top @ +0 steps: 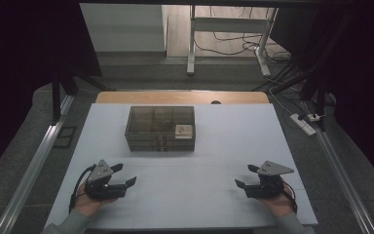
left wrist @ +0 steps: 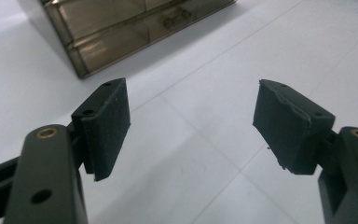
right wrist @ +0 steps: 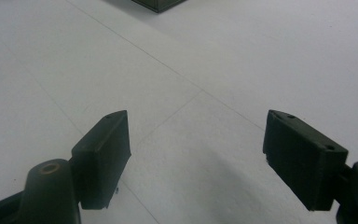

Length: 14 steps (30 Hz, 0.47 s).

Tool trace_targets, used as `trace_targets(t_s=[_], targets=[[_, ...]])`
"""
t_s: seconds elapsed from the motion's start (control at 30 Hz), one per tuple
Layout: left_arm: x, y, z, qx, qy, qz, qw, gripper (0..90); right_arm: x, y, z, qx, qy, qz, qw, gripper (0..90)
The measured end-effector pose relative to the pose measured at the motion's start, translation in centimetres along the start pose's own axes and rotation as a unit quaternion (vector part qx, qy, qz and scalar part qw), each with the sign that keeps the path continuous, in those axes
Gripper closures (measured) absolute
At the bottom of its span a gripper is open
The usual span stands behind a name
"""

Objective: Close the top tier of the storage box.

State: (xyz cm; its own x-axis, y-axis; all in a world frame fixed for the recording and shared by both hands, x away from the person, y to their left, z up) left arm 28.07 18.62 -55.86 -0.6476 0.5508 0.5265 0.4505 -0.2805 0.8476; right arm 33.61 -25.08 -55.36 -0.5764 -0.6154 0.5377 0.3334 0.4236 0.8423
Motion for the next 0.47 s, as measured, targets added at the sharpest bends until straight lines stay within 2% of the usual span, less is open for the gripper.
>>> trace_targets(t_s=[0.17, 0.47], targets=[[0.41, -0.35, 0.45, 0.011, 0.001, -0.001, 0.9999, 25.5, 0.02, 0.01, -0.01, 0.001, 0.0, -0.001, 1.0, 23.0], [0.27, -0.43, 0.31, 0.006, -0.002, 0.003, 1.0, 23.8, 0.01, 0.07, 0.04, 0.003, -0.001, -0.005, 1.0, 22.9]])
Point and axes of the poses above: each handheld gripper's, and its own axes: x roughly backward along the jaws, y roughly out of its top, z roughly to its left, the point moved 7 cm from there along -x, roughly forward along the jaws, and after that the axes turned 3 degrees about -z, right-handed, at the moved point
